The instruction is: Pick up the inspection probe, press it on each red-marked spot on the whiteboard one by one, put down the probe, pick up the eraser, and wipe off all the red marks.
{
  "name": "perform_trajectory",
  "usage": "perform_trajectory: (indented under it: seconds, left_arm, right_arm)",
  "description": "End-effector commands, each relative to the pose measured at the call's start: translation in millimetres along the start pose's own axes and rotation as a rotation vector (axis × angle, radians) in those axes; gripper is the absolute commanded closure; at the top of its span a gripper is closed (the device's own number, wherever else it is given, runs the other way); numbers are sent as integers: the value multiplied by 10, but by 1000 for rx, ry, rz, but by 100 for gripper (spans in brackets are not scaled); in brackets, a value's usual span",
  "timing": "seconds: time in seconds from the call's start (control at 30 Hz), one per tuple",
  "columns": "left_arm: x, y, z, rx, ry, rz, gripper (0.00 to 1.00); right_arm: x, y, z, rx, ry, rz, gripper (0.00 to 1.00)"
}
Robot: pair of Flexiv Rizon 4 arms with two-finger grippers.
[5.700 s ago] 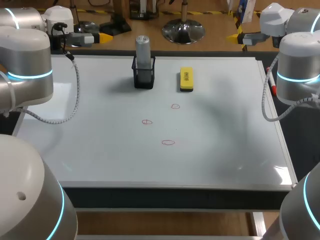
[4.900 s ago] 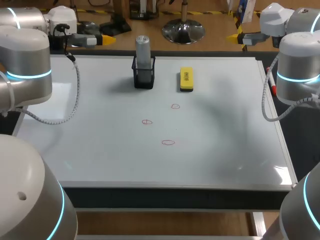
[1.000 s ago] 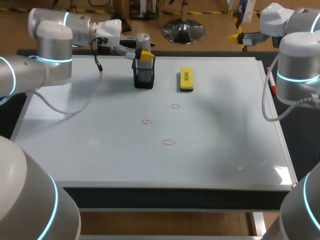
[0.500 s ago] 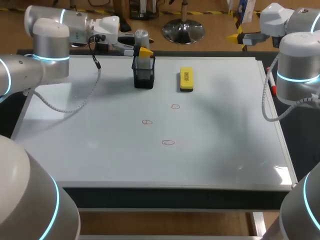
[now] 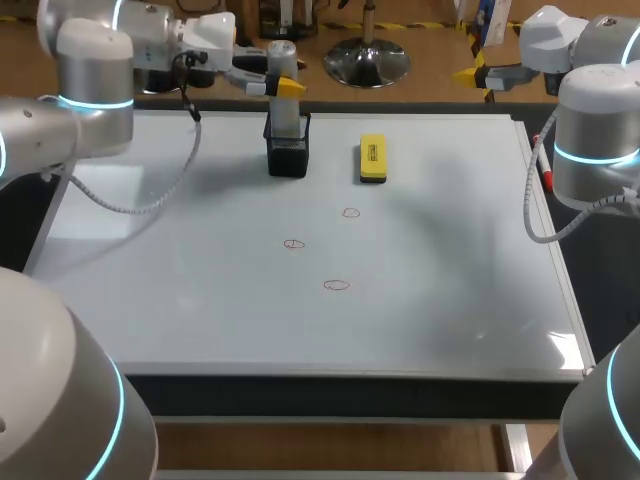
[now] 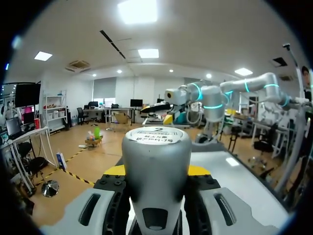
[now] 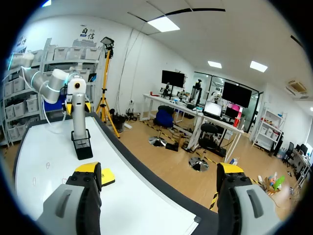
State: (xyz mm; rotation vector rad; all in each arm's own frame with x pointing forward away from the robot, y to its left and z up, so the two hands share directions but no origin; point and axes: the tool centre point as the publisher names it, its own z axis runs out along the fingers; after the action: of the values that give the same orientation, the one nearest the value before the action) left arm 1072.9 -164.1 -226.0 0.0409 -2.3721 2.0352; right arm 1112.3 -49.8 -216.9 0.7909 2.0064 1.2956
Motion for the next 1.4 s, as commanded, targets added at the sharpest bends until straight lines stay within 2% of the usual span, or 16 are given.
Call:
perform_trajectory:
  seconds: [0.03,0.4,0.63,0.8,1.0,1.17,1.4]
  left_arm:
    - [50,-138,-36,-7,1,5,100]
    - [98,-439,-152,-5,-24,41,100]
    - [156,-538,-397,5,-101,67,100]
    - [220,-539,-623,-3,-170,71,100]
    - [299,-473,-920,-12,-268,66,100]
    - [347,-419,-1268,-33,-376,64,100]
    - [428,-299,-1576,-69,-468,70,100]
  right_arm:
    - [-4,-3,1,0,1,0,0]
    - [-4,-3,1,0,1,0,0]
    - [-4,-3,1,0,1,0,0]
    - [-4,-3,1,0,1,0,0]
    - [-4,-3,1,0,1,0,0]
    - [-4,-3,1,0,1,0,0]
    - [-4,-3,1,0,1,0,0]
